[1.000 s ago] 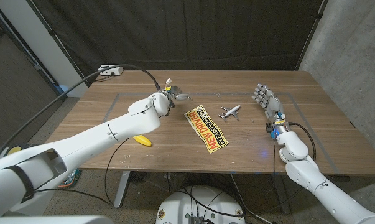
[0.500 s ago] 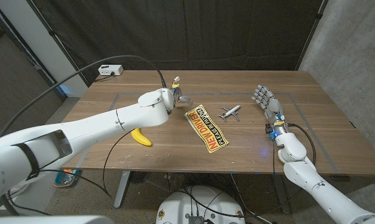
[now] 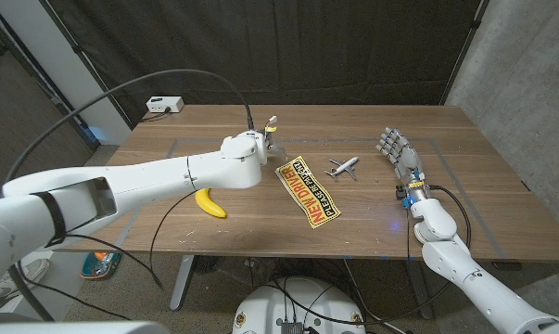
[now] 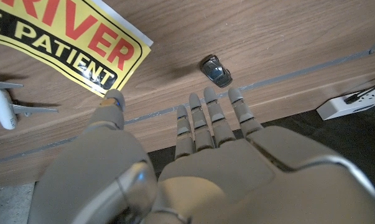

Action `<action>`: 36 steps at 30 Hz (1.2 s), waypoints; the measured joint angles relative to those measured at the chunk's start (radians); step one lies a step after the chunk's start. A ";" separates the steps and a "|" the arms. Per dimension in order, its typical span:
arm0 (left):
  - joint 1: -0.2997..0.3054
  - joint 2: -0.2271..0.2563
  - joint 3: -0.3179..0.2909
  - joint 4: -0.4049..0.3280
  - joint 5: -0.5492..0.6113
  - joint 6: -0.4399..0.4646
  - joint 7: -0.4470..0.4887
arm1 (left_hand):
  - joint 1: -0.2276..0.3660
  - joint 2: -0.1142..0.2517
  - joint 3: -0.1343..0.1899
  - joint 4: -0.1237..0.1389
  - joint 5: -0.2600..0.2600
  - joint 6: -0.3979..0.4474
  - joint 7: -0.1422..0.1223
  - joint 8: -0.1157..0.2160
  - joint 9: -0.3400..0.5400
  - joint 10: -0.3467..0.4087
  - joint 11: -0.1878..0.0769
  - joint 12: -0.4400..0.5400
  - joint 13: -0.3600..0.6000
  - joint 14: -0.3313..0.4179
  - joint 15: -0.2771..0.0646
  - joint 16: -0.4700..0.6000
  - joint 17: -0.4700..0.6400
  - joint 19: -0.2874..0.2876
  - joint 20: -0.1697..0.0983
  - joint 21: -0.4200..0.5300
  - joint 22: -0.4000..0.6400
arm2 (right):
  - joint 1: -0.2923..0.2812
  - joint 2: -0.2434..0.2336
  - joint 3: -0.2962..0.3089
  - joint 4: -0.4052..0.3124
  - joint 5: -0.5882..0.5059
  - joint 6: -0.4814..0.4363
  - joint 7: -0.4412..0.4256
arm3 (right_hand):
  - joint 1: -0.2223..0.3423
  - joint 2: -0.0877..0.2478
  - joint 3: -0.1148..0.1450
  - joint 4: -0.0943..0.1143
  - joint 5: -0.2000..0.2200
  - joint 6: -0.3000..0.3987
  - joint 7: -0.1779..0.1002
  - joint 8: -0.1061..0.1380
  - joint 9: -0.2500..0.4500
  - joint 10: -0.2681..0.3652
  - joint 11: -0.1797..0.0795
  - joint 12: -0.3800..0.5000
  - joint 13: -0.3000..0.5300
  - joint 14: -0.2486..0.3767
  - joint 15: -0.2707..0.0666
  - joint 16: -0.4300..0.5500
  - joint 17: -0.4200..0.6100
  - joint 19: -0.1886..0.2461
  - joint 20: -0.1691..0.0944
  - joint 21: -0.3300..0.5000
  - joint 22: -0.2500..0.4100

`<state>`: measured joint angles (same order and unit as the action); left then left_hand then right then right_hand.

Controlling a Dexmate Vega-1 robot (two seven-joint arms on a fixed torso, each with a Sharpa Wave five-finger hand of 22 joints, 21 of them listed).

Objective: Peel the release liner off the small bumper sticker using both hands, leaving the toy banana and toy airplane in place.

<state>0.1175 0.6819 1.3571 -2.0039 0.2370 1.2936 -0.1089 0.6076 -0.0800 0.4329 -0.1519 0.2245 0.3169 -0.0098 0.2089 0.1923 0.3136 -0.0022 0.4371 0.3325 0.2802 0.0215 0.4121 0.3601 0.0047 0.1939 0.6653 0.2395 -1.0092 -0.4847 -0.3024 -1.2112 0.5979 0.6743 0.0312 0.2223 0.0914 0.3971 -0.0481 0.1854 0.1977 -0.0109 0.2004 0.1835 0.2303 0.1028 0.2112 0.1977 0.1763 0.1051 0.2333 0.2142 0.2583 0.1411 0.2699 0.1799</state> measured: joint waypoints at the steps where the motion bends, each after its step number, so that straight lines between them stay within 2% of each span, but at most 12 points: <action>1: -0.002 0.001 0.002 0.002 0.000 -0.006 0.006 | 0.010 0.004 0.000 0.000 0.000 0.007 -0.006 0.000 0.001 -0.001 -0.003 0.008 0.005 0.000 0.000 0.006 0.006 0.004 -0.004 0.000 0.001 | 0.000 0.000 0.000 0.000 0.001 0.000 0.001 | 0.000 0.000 0.000 0.000 0.000 0.005 0.002 0.000 0.000 0.002 0.002 0.000 0.000 0.000 0.000 0.000 0.002 0.000 0.000 0.000 0.003; 6: -0.006 0.005 0.002 0.011 -0.004 -0.075 0.017 | 0.072 0.034 -0.004 -0.004 0.000 0.111 -0.020 0.026 0.001 0.039 -0.041 0.057 0.033 0.031 -0.031 0.050 0.046 0.035 -0.030 0.028 0.013 | 0.000 0.000 0.002 0.004 0.003 0.001 0.002 | -0.004 0.004 -0.002 0.002 0.000 0.006 0.004 0.000 0.000 0.005 0.005 0.000 0.000 0.000 0.000 0.000 0.002 0.000 0.000 0.000 0.004; 11: 0.000 0.017 -0.029 0.055 -0.017 -0.185 0.006 | 0.108 0.045 -0.008 -0.008 0.000 0.184 -0.019 0.036 0.001 0.064 -0.051 0.088 0.054 0.045 -0.045 0.080 0.074 0.038 -0.030 0.038 0.019 | -0.003 0.000 0.005 0.005 0.008 0.005 0.004 | -0.004 0.004 -0.004 0.004 0.000 0.006 0.004 0.000 0.000 0.009 0.002 0.000 0.000 0.004 0.004 0.000 0.002 0.000 0.000 0.000 0.004; 12: 0.008 0.022 -0.050 0.076 -0.020 -0.213 -0.001 | 0.108 0.045 -0.009 -0.009 0.000 0.192 -0.018 0.036 0.001 0.064 -0.051 0.089 0.057 0.045 -0.045 0.084 0.078 0.038 -0.030 0.038 0.019 | -0.004 0.000 0.006 0.005 0.009 0.005 0.005 | -0.006 0.002 -0.004 0.004 0.000 0.006 0.004 0.000 0.000 0.009 0.002 0.000 0.000 0.005 0.005 0.000 0.002 0.000 0.000 0.000 0.004; 16: 0.008 0.022 -0.050 0.076 -0.031 -0.312 -0.038 | 0.118 0.045 -0.012 -0.012 0.000 0.200 -0.014 0.036 0.001 0.063 -0.051 0.089 0.065 0.042 -0.047 0.087 0.090 0.038 -0.030 0.038 0.023 | -0.009 0.000 0.009 0.005 0.009 0.005 0.005 | -0.014 0.004 -0.007 0.007 0.000 0.006 0.004 0.000 0.000 0.009 0.002 0.004 0.000 0.009 0.002 0.000 0.002 0.000 0.000 0.000 0.004; 20: 0.008 0.022 -0.050 0.076 -0.039 -0.383 -0.090 | 0.130 0.041 -0.030 -0.008 0.000 0.191 -0.017 0.026 0.001 0.018 -0.036 0.092 0.082 -0.010 -0.030 0.087 0.112 0.020 -0.024 0.038 0.028 | -0.013 0.000 0.012 0.005 0.009 0.005 0.005 | -0.014 0.004 -0.010 0.010 0.000 0.006 0.004 0.000 0.000 0.014 0.007 0.004 0.000 0.009 0.002 0.004 0.002 0.000 0.000 -0.003 0.004; 21: 0.025 0.021 -0.138 0.164 -0.041 -0.409 -0.115 | 0.130 0.041 -0.038 -0.006 0.000 0.183 -0.015 0.019 0.001 0.001 -0.030 0.092 0.087 -0.026 -0.025 0.091 0.119 0.011 -0.022 0.038 0.028 | -0.014 0.001 0.013 0.005 0.013 0.013 0.003 | -0.016 0.006 -0.010 0.010 0.000 0.006 0.004 0.000 0.000 0.014 0.007 0.004 0.000 0.009 0.002 0.004 0.002 0.000 0.000 -0.004 0.004; 24: 0.019 0.009 -0.160 0.203 -0.044 -0.454 -0.170 | 0.130 0.041 -0.054 0.002 0.000 0.179 -0.011 0.016 0.001 -0.029 -0.017 0.092 0.101 -0.061 -0.011 0.091 0.137 -0.004 -0.018 0.038 0.033 | -0.015 0.002 0.014 0.005 0.015 0.016 0.001 | -0.019 0.008 -0.010 0.010 0.000 0.010 0.007 0.000 0.000 0.014 0.007 0.004 0.000 0.010 0.004 0.004 0.002 0.000 0.000 -0.004 0.004; 27: 0.012 -0.001 -0.172 0.225 -0.039 -0.484 -0.215 | 0.130 0.041 -0.057 0.005 0.000 0.190 0.000 0.016 0.001 -0.034 -0.012 0.098 0.108 -0.066 -0.005 0.099 0.147 -0.007 -0.020 0.038 0.035 | -0.017 0.003 0.016 0.006 0.015 0.018 0.000 | -0.019 0.008 -0.010 0.010 0.000 0.010 0.007 0.000 0.000 0.014 0.007 0.004 0.000 0.014 0.008 0.004 0.007 0.006 0.006 -0.004 0.004; 33: 0.012 -0.001 -0.172 0.225 -0.014 -0.534 -0.301 | 0.133 0.044 -0.061 0.009 0.000 0.219 -0.004 0.016 0.001 -0.034 -0.012 0.109 0.118 -0.066 -0.005 0.107 0.160 -0.009 -0.023 0.042 0.037 | -0.019 0.007 0.018 0.010 0.015 0.018 0.000 | -0.024 0.003 -0.010 0.010 0.000 0.010 0.007 0.000 0.000 0.019 0.013 0.004 0.000 0.014 0.008 0.003 0.007 0.006 0.005 -0.004 0.004; 34: -0.006 -0.033 -0.190 0.286 -0.011 -0.538 -0.311 | 0.136 0.046 -0.062 0.010 0.000 0.233 -0.006 0.017 0.001 -0.034 -0.012 0.113 0.122 -0.066 -0.005 0.112 0.164 -0.009 -0.022 0.043 0.039 | -0.019 0.007 0.019 0.010 0.018 0.026 -0.001 | -0.024 0.003 -0.010 0.010 0.000 0.010 0.007 0.000 0.000 0.019 0.013 0.004 0.000 0.014 0.008 0.003 0.007 0.008 0.003 -0.004 0.004; 36: -0.006 -0.033 -0.190 0.286 -0.004 -0.546 -0.327 | 0.147 0.057 -0.063 0.008 -0.001 0.267 -0.005 0.029 0.001 -0.033 -0.012 0.123 0.130 -0.066 -0.005 0.123 0.174 -0.009 -0.022 0.048 0.042 | -0.020 0.008 0.020 0.012 0.018 0.026 -0.001 | -0.024 0.003 -0.010 0.010 0.000 0.014 0.010 0.000 0.000 0.019 0.013 0.004 0.000 0.014 0.008 0.003 0.007 0.009 0.002 -0.004 0.004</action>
<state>0.1114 0.6490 1.1675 -1.7184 0.2328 0.7479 -0.4356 0.7543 -0.0227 0.3696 -0.1435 0.2238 0.5840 -0.0147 0.2374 0.1933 0.2802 -0.0147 0.5602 0.4625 0.2142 0.0161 0.5353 0.5337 -0.0041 0.1714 0.7138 0.2815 -1.0293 -0.4767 -0.2827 -1.1994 0.6156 0.7000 0.0297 0.1985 0.0942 0.3875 -0.0384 0.1854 0.2116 -0.0006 0.2004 0.1835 0.2497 0.1154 0.2151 0.1977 0.1903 0.1126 0.2365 0.2210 0.2677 0.1429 0.2661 0.1840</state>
